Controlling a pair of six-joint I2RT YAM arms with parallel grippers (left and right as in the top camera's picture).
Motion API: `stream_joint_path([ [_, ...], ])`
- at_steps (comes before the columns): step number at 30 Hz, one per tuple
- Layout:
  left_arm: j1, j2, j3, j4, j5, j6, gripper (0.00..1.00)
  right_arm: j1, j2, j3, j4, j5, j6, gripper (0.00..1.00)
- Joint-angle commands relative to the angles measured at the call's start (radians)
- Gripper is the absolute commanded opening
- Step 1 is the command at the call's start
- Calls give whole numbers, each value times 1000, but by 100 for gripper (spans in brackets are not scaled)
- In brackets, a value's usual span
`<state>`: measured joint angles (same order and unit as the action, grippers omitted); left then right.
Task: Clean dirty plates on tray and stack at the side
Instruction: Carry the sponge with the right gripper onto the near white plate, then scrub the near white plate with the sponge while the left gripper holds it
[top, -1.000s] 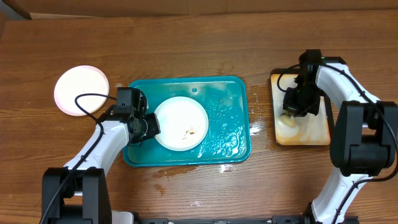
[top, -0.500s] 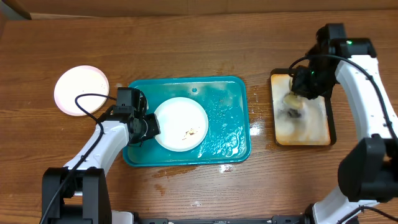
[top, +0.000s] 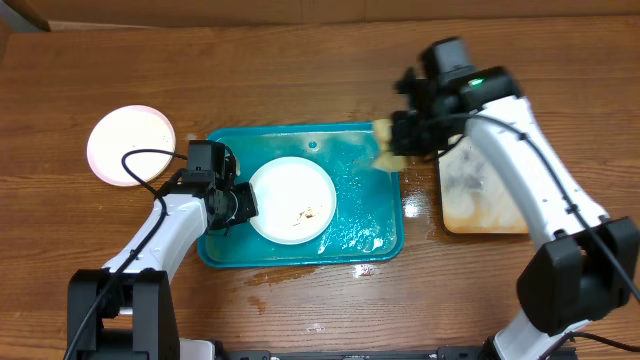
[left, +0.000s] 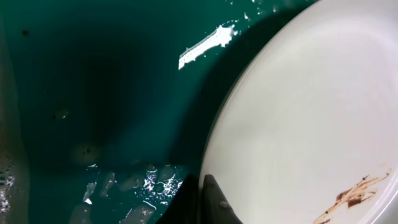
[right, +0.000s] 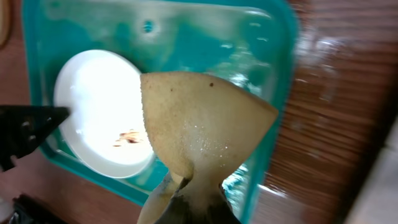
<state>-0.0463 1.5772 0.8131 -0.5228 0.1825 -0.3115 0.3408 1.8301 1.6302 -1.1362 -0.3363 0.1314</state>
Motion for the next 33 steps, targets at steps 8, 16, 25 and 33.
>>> stream_joint_path([
  [8,-2,-8,-1,3,10,20,4,212,89,-83,159,-7,129,4],
  [16,-2,-8,-1,3,14,20,4,359,207,-93,270,-36,183,4],
  [25,-2,-8,-1,1,31,20,4,442,282,-95,385,-20,285,4],
  [33,-2,-8,-1,-6,32,22,4,445,293,-143,420,193,399,4],
])
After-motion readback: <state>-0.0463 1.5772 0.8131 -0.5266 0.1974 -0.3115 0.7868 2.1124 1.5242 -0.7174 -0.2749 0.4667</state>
